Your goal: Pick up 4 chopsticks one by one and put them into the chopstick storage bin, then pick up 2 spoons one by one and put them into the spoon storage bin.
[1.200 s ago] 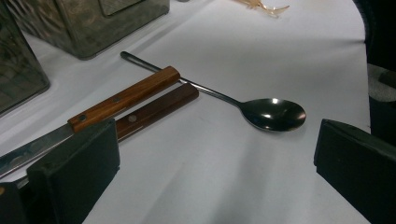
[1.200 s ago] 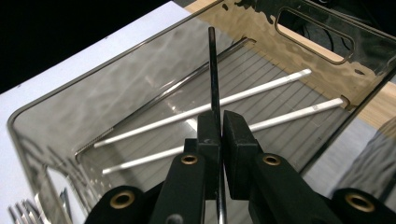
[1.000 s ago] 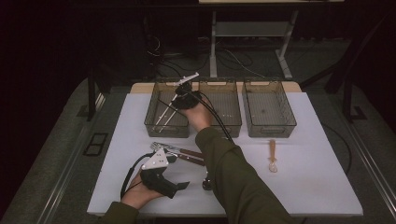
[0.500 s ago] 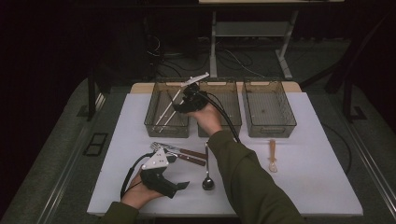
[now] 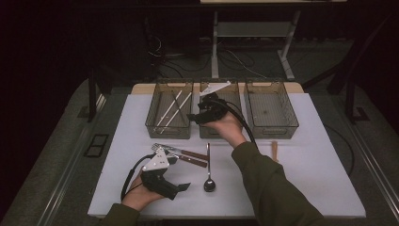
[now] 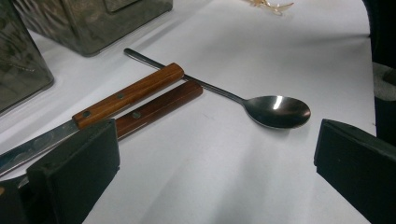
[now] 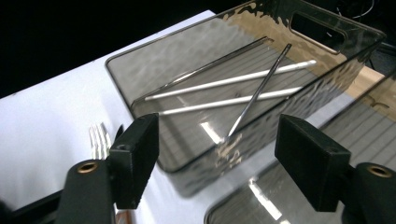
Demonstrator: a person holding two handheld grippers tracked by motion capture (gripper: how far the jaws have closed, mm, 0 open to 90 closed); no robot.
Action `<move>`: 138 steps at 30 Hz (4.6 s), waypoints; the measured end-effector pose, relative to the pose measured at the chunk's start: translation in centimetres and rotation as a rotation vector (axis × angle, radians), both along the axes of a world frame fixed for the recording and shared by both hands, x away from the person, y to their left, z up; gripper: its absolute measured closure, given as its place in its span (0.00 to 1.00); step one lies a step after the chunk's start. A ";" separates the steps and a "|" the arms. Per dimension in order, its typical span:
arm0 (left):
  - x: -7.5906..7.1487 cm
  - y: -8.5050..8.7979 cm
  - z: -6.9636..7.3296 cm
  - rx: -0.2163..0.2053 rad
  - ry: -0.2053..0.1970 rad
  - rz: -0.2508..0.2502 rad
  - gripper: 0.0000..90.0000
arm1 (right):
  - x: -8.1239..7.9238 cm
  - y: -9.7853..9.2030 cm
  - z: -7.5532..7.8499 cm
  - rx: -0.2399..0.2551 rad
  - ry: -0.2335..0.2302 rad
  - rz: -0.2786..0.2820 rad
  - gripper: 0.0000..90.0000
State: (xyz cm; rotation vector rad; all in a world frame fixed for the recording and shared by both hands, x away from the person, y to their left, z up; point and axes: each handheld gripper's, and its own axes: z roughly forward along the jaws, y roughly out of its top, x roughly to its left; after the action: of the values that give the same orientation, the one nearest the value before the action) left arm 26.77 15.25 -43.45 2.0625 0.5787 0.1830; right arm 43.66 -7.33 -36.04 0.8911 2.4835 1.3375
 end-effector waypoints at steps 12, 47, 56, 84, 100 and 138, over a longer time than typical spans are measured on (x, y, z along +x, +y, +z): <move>-0.1 0.0 0.0 0.005 -0.002 0.011 0.00 | -2.8 -3.4 -0.7 0.035 -0.020 0.039 0.30; 0.0 0.0 -0.1 0.017 0.001 0.017 0.00 | -10.8 -16.1 -3.6 -0.001 0.040 0.044 0.47; 0.1 0.0 -0.1 0.018 -0.002 0.014 0.00 | -12.1 -19.1 -4.4 -0.025 0.065 0.009 0.69; -0.1 -0.1 0.0 0.023 -0.006 0.011 0.00 | -13.1 -25.1 -6.2 -0.132 0.112 -0.069 1.00; -0.1 -0.1 0.1 0.024 -0.009 0.009 0.00 | -13.2 -25.0 -8.0 -0.244 0.141 -0.036 1.00; -0.1 -0.2 0.0 0.028 -0.007 0.009 0.00 | -11.8 -20.0 -8.5 -0.189 0.114 0.020 1.00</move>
State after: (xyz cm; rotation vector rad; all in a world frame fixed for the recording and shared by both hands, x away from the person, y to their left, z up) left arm 26.68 15.05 -43.44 2.0857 0.5841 0.2042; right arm 31.83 -27.31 -44.51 0.9250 2.6568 1.0619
